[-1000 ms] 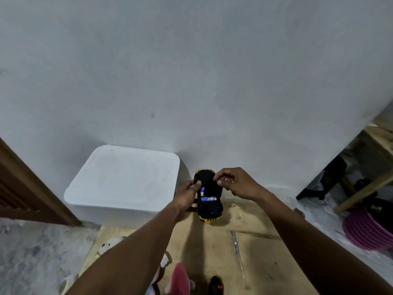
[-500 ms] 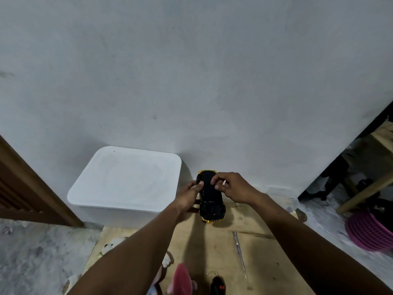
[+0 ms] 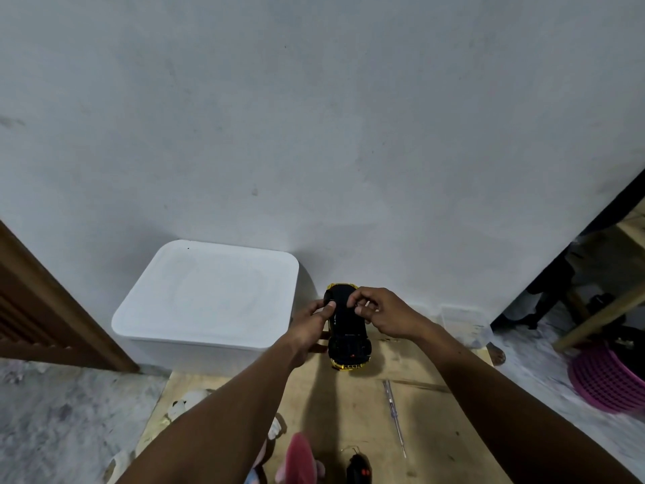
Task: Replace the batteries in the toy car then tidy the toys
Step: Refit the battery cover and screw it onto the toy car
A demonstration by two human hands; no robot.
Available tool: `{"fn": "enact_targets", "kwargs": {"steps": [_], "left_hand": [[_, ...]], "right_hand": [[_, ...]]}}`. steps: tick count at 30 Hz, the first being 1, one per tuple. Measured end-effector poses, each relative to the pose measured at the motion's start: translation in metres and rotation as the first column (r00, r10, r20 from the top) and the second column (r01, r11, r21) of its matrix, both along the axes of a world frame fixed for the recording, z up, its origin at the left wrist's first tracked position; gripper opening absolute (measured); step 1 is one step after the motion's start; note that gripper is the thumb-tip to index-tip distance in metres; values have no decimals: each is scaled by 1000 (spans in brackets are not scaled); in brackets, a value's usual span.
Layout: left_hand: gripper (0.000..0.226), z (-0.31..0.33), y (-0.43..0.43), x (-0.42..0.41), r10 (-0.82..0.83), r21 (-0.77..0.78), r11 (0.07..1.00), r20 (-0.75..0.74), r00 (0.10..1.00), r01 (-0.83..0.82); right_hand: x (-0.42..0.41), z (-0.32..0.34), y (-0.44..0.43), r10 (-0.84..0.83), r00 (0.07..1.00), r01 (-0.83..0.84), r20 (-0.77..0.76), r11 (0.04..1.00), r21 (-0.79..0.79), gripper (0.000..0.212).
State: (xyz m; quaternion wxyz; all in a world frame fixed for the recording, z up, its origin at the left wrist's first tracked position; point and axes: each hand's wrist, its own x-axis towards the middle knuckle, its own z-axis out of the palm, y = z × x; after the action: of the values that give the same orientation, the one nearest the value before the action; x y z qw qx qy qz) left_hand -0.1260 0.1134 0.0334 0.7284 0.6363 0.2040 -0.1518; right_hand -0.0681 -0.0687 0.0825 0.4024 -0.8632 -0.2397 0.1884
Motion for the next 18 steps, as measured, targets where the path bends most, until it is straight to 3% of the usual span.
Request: {"fn": "enact_targets", "kwargs": {"steps": [11, 18], "left_hand": [[32, 3, 1, 0, 31, -32, 999, -9, 999, -31], [21, 7, 2, 2, 26, -58, 998, -7, 1000, -27]], "right_hand": [[-11, -7, 10, -51, 966, 106, 255, 973, -206, 15], [-19, -17, 17, -220, 934, 258, 282, 960, -106, 26]]}}
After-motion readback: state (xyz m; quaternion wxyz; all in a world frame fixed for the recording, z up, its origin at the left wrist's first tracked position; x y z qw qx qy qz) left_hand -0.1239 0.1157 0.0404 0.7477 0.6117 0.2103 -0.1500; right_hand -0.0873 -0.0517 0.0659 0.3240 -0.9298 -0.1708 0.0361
